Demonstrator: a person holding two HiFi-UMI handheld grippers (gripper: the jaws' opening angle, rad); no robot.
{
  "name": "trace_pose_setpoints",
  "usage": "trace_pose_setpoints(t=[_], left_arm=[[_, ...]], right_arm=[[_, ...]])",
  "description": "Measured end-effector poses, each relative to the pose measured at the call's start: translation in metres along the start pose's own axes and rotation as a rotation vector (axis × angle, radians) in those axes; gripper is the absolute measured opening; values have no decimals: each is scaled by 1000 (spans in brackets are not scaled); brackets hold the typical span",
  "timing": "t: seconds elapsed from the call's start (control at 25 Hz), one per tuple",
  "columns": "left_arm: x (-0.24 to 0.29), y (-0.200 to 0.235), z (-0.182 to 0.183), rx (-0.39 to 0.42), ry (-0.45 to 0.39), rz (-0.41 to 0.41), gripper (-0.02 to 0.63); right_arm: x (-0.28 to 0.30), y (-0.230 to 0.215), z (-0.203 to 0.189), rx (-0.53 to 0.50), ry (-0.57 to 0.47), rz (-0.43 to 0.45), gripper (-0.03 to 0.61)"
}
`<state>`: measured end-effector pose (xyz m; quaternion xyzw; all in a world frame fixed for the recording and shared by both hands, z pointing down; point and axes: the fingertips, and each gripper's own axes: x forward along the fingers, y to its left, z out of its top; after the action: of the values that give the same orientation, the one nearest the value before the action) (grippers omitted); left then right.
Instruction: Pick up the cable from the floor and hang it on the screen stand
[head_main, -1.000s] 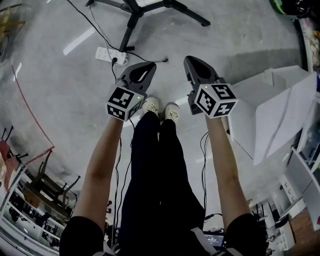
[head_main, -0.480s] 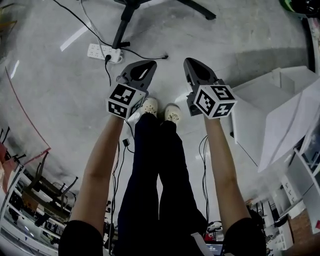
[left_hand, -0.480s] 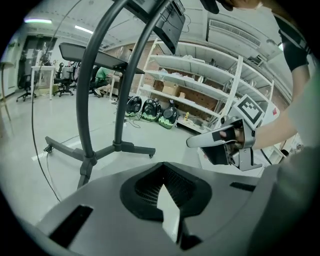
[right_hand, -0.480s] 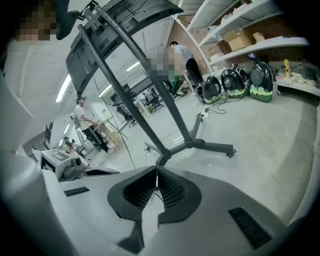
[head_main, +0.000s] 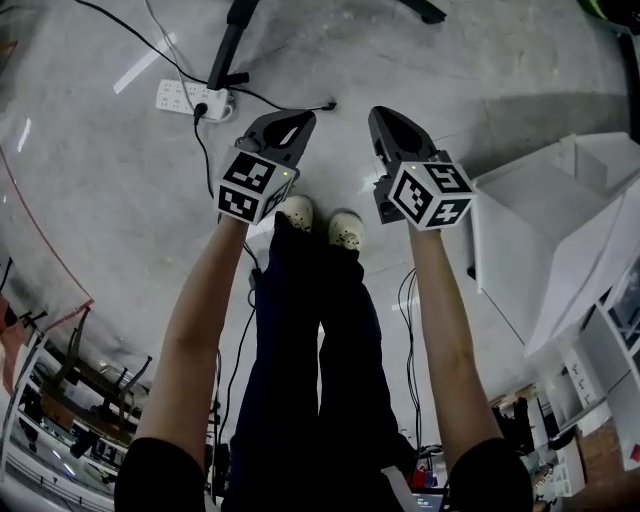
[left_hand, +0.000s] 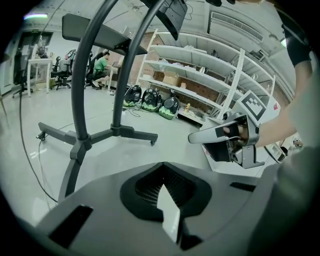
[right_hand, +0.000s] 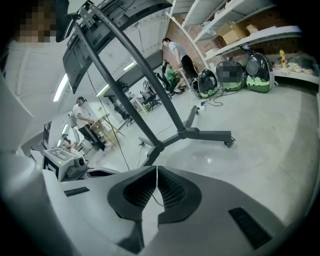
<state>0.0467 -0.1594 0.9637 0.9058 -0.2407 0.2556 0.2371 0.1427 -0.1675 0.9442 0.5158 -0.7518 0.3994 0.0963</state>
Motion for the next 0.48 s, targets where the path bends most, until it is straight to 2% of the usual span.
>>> trace_pose_setpoints(t=[0.24,0.48], left_arm=[[35,19,-42,-56,56,27,6],[69,33,-79,-42,78,30,8]], right_arm=[[19,-28,-33,-11,25,-20,25],[46,-43,-67,-16,40,-4,25]])
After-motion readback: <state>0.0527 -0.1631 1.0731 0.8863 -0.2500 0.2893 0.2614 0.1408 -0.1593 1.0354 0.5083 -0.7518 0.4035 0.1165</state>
